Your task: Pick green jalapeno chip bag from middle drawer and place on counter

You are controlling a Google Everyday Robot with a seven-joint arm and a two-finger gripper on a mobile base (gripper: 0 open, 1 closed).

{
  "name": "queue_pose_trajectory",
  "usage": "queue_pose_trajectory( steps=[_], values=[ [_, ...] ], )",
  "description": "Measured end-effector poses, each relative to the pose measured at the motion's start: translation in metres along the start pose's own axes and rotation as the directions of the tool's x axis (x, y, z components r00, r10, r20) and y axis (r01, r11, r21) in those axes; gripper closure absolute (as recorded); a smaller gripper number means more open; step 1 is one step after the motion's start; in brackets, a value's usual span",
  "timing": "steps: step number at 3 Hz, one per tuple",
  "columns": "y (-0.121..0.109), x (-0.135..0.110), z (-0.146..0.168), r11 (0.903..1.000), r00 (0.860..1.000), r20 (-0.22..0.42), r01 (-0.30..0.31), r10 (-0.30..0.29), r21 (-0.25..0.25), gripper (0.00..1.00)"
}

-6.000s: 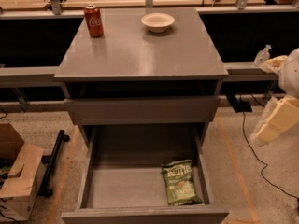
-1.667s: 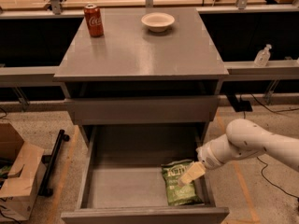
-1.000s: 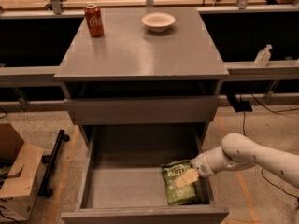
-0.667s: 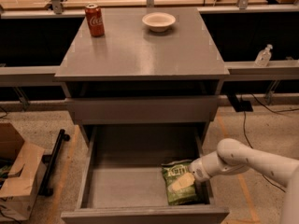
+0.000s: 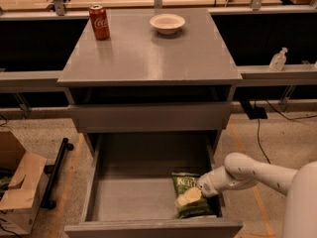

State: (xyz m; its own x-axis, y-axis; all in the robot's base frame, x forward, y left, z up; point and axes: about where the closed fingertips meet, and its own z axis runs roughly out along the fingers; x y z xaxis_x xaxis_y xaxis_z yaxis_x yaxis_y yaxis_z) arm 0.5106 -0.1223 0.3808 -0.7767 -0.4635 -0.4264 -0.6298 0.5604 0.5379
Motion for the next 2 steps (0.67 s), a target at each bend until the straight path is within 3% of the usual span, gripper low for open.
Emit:
queue_pose_trajectory(
  steps=[2],
  values=[
    [0.0022,-0.0017,-0.0026,1.0,1.0,0.0,-0.001,0.001,0.0,0.6]
  ],
)
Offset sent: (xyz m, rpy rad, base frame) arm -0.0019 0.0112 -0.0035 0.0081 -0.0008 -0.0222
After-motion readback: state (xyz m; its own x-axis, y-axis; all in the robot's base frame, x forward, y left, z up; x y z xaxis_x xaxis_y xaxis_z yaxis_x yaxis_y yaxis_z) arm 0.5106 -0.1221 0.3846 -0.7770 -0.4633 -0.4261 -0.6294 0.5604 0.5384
